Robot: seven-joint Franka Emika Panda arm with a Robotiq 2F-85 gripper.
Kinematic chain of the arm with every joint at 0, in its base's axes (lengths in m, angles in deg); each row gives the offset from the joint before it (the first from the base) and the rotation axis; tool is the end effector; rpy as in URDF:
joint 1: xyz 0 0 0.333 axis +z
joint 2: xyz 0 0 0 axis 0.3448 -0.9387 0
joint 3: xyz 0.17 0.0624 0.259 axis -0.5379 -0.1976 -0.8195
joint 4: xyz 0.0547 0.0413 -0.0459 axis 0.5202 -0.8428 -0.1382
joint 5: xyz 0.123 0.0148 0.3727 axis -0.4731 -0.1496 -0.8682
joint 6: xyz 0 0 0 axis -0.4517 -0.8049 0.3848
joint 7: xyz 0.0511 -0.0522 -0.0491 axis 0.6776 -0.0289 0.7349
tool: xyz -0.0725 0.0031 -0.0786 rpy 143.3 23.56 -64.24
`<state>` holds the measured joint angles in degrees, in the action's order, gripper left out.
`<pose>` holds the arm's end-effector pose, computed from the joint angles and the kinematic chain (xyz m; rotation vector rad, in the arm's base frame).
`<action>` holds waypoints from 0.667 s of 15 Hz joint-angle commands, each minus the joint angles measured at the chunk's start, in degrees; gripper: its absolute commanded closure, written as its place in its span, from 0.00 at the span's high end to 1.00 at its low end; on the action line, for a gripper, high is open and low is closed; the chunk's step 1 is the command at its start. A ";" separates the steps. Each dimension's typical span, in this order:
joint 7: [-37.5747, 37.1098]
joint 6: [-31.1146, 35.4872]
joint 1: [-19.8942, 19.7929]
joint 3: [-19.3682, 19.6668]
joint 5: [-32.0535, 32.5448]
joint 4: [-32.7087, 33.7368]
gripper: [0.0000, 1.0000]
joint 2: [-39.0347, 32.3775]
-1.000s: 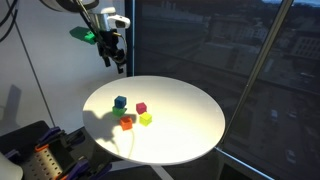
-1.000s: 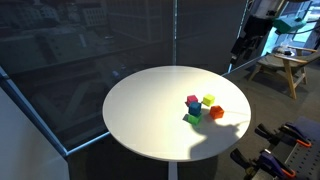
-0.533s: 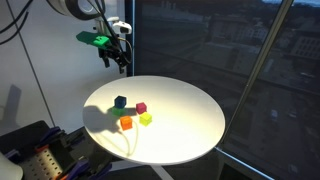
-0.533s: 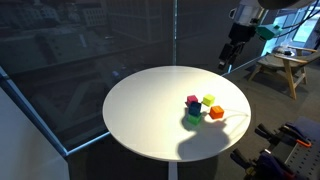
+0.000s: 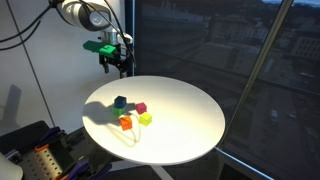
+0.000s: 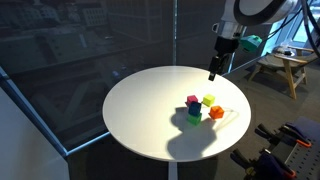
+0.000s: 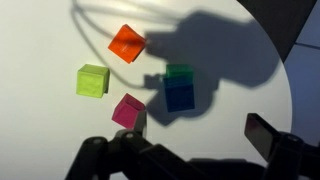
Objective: Put the blue block on the table
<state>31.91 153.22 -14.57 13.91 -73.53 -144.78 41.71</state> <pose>0.4746 0.0481 0.3553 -3.0407 -0.3654 -0.0927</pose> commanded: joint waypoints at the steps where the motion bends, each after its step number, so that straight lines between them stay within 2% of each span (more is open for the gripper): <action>1: -0.64 2.63 0.00 -2.09 2.17 1.66 1.00 -3.72; 10: -6.06 10.83 0.30 -4.91 8.56 0.93 1.00 -9.51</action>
<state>28.58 162.46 -14.15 9.35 -66.89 -144.50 33.80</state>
